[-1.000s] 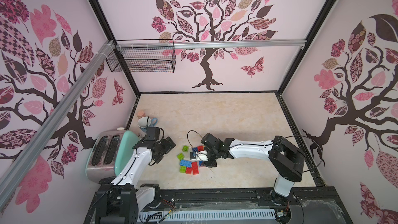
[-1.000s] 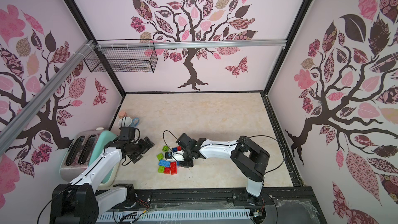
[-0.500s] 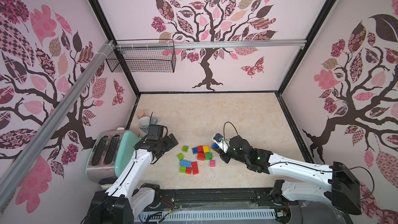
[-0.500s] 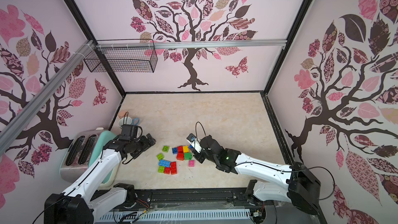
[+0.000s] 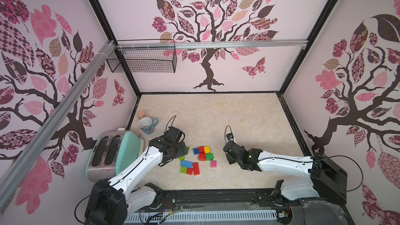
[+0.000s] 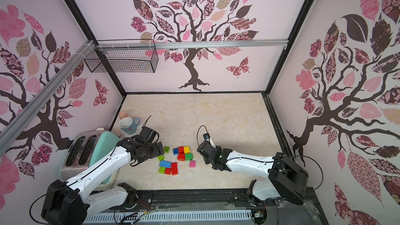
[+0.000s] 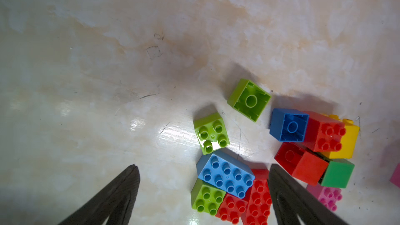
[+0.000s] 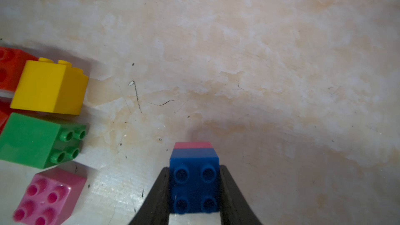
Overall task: Assemble the number 4 with lego
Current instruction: Place the lego brick at the center of the board, then pick up the lego brick from the center of the board.
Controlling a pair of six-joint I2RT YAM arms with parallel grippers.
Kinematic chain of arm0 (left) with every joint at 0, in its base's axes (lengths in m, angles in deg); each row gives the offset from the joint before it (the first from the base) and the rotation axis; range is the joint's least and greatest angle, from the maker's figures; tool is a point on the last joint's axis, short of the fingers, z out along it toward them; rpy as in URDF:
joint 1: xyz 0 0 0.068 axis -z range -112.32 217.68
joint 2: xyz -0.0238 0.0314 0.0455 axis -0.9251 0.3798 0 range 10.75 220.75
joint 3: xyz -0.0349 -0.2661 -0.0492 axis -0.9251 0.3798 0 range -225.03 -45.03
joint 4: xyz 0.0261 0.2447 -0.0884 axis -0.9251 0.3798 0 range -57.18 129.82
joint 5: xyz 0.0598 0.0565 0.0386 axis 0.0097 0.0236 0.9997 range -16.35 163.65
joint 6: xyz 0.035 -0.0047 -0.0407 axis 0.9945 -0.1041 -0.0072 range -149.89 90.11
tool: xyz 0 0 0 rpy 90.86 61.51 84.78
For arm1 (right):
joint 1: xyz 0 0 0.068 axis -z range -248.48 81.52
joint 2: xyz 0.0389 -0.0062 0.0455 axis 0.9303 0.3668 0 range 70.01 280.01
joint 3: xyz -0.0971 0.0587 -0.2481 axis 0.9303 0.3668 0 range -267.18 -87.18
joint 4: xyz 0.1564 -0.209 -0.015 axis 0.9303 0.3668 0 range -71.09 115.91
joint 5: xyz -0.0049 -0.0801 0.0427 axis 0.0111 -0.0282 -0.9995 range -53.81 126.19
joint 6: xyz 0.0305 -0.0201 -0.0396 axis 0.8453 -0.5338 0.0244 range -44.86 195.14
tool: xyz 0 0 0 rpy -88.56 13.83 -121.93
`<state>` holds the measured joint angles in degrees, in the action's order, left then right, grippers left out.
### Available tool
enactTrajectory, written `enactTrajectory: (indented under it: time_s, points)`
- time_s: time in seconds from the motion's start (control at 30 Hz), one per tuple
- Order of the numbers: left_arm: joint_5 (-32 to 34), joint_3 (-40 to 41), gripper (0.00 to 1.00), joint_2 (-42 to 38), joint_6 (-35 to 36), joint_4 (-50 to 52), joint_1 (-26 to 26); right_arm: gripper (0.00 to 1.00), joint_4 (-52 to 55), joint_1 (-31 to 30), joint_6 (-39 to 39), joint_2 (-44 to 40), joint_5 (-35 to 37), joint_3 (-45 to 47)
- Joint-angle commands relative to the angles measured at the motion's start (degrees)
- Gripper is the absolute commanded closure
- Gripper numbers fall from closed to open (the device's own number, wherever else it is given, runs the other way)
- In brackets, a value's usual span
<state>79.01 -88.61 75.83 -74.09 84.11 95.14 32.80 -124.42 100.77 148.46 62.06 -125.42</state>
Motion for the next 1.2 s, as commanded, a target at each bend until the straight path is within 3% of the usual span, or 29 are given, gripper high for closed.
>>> enactTrajectory:
  time_s: [0.0,0.13,0.27,0.4,0.57,0.73,0.83,0.9,0.97,1.03,1.17]
  points:
    - [0.29,1.96,0.08,-1.96,-1.01,4.66,2.12,0.81,1.4,1.01,1.19,2.33,-1.76,-2.72]
    - [-1.1,3.85,0.2,-2.77,-3.38,5.12,6.93,0.71,1.72,1.6,0.48,3.68,-3.53,-3.22]
    - [-4.09,6.19,0.34,-1.56,-4.74,4.45,8.28,0.63,2.15,1.6,0.22,3.93,-3.95,-3.43]
    - [-5.43,7.46,0.35,-1.53,-6.53,4.08,11.84,0.4,3.24,1.62,0.03,2.22,-3.78,-3.38]
    - [-5.6,8.41,0.38,-0.78,-7.55,3.86,14.21,0.21,3.33,1.6,-0.75,-0.74,-3.67,-3.25]
    - [-6.74,9.5,0.44,0.1,-8.0,1.74,14.34,0.16,-1.74,1.54,-7.81,-5.46,-10.18,-2.33]
    - [-8.43,9.66,0.48,1.92,-7.61,0.35,14.39,0.11,-6.63,1.51,-14.56,-7.51,-19.63,-1.75]
    - [-5.97,8.38,0.5,2.1,-8.45,2.05,14.39,0.13,-9.85,1.24,-18.71,-7.33,-27.81,-1.89]
    - [0.13,6.48,0.46,-0.46,-9.97,5.37,14.38,0.16,-13.53,-0.37,-22.37,-5.55,-33.31,-2.38]
    - [5.94,4.24,0.34,-4.67,-9.42,7.21,12.92,0.17,-16.36,-3.58,-27.07,-1.62,-35.86,-4.14]
    - [6.4,1.85,0.23,-10.26,-7.85,10.19,1.27,0.23,-14.73,-8.31,-33.01,8.5,-35.51,-11.71]
